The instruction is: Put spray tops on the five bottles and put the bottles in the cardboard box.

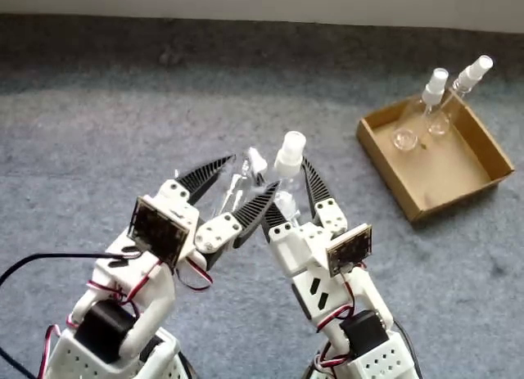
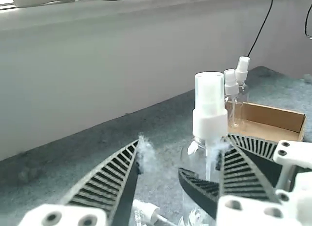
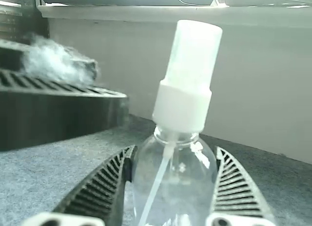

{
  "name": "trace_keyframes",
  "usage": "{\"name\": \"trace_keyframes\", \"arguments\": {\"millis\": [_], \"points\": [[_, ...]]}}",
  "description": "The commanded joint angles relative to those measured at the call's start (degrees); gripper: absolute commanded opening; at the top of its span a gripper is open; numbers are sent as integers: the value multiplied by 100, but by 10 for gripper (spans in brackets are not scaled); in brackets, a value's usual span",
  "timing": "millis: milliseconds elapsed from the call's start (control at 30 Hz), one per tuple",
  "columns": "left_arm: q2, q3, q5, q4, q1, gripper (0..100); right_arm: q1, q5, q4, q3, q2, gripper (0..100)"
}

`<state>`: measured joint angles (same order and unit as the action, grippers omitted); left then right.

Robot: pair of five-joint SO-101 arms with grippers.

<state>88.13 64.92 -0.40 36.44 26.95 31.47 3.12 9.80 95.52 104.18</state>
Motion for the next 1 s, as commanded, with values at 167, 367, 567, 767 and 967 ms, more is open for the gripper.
{"name": "trace_keyframes", "arguments": {"millis": [167, 367, 567, 767, 967], "points": [[1358, -215, 0, 1618, -1218, 36, -259, -26, -4, 92, 84, 159], [1604, 22, 0, 2242, -1270, 5, -1095, -26, -4, 22, 66, 159], [1604, 690, 0, 2303, -1270, 5, -1701, -26, 813, -549, 57, 159], [1604, 1402, 0, 2277, -1270, 5, -2607, 9, 1270, -1552, 57, 159], [1604, 2009, 0, 2277, -1270, 5, -3670, 9, 1253, -1859, 40, 159]]}}
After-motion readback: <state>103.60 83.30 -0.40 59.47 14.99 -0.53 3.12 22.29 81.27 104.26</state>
